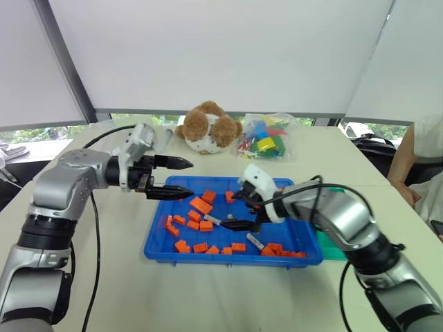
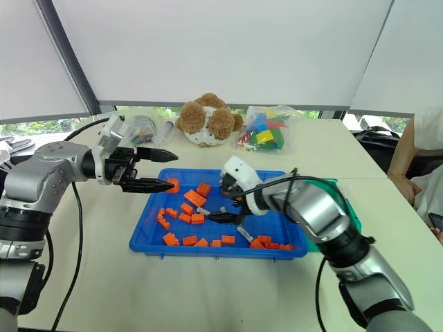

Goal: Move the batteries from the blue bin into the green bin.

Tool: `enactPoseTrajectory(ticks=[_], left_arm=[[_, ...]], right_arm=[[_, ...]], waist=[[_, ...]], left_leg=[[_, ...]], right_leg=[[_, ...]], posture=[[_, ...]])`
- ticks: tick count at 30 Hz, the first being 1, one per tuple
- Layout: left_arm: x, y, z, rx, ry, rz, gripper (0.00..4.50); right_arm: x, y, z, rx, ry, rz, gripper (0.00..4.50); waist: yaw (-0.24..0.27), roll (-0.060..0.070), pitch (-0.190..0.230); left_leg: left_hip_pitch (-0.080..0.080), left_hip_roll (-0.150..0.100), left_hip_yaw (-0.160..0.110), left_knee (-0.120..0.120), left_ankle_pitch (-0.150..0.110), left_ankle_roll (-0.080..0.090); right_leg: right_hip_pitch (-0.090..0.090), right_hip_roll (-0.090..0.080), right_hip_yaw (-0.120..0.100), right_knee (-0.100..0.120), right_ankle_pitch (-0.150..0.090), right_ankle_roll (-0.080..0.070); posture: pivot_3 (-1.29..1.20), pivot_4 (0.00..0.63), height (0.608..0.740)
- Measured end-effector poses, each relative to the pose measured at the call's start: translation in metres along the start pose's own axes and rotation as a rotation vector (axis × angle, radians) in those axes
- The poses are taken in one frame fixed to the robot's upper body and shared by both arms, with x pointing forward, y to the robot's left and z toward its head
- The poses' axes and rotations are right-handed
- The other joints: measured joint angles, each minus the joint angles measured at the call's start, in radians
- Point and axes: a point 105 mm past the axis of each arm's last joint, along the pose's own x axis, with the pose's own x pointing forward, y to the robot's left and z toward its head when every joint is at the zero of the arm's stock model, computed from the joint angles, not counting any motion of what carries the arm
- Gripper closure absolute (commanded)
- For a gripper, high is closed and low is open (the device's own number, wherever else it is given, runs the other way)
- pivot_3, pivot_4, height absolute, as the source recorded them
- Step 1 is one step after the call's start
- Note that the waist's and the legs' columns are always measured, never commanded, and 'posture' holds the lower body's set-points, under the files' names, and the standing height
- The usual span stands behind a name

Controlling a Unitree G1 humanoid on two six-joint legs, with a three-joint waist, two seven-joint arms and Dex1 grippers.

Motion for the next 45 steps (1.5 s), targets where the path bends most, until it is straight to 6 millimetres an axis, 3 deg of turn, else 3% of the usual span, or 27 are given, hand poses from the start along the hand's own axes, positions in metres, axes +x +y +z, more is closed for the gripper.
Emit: enactPoseTrajectory(ticks=[11, 20, 23, 30, 34, 37, 40, 43, 45], left_arm=[[0.003, -0.002, 0.004, 0.035, 0.011, 0.009, 0.0], [0.004, -0.004, 0.001, 0.03, 0.023, 0.018, 0.0], [0.004, -0.004, 0.001, 0.035, 0.025, 0.024, 0.0], [0.006, -0.006, 0.003, 0.053, 0.029, 0.027, 0.0], [0.006, -0.006, 0.003, 0.055, 0.029, 0.03, 0.0], [0.007, -0.006, 0.003, 0.055, 0.026, 0.029, 0.0], [0.009, -0.005, 0.002, 0.052, 0.017, 0.024, 0.0], [0.01, -0.005, 0.001, 0.052, 0.012, 0.017, 0.0], [0.013, -0.005, 0.0, 0.045, 0.005, 0.004, 0.0]], right_arm=[[0.042, -0.006, -0.026, -0.071, 0.086, 0.015, 0.03], [0.059, -0.01, -0.028, -0.126, 0.097, 0.027, 0.03], [0.061, -0.012, -0.027, -0.141, 0.1, 0.036, 0.85], [0.064, -0.009, -0.028, -0.162, 0.117, 0.059, 4.41], [0.063, -0.008, -0.028, -0.146, 0.123, 0.067, 4.49], [0.056, -0.011, -0.028, -0.109, 0.136, 0.047, 4.49], [0.03, -0.022, -0.017, -0.073, 0.092, -0.025, 4.49], [-0.02, -0.047, 0.005, -0.038, 0.003, -0.18, 4.49], [-0.067, -0.067, 0.006, -0.019, -0.016, -0.328, 4.49]], waist=[[-0.005, 0.0, 0.0], [-0.005, 0.0, 0.0], [-0.004, 0.0, 0.0], [-0.004, 0.0, 0.0], [-0.004, 0.0, 0.0], [-0.002, 0.0, 0.0], [0.002, 0.0, 0.0], [0.005, 0.0, 0.0], [0.01, 0.0, 0.0]], left_leg=[[0.0, 0.0, 0.0, 0.0, 0.0, 0.0], [0.0, 0.0, 0.0, 0.0, 0.001, -0.001], [0.0, 0.0, 0.0, 0.0, 0.001, -0.001], [0.0, 0.0, 0.0, 0.0, 0.001, -0.002], [0.0, 0.0, 0.0, 0.0, 0.001, -0.002], [0.0, 0.0, 0.0, 0.0, 0.001, -0.002], [-0.001, 0.0, 0.0, 0.0, 0.001, -0.002], [-0.001, 0.0, -0.001, 0.0, 0.001, -0.002], [-0.001, -0.001, -0.001, 0.0, 0.001, -0.002]], right_leg=[[0.0, 0.0, 0.0, 0.001, 0.0, 0.0], [0.0, 0.0, -0.001, 0.001, 0.0, 0.0], [0.0, 0.0, -0.001, 0.001, 0.0, 0.0], [0.0, 0.0, 0.0, 0.001, 0.0, 0.0], [0.0, 0.0, -0.001, 0.001, 0.0, 0.0], [0.0, 0.0, -0.001, 0.001, 0.0, 0.0], [0.0, -0.001, -0.001, 0.001, 0.0, 0.0], [0.0, -0.001, -0.001, 0.001, 0.0, 0.0], [0.0, -0.001, -0.001, 0.0, 0.0, 0.0]], posture=[[0.0, 0.15, 0.733], [0.0, 0.15, 0.733], [0.0, 0.15, 0.733], [0.0, 0.15, 0.733], [0.0, 0.15, 0.733], [0.0, 0.15, 0.733], [0.0, 0.15, 0.733], [0.0, 0.15, 0.733], [0.0, 0.15, 0.733]])
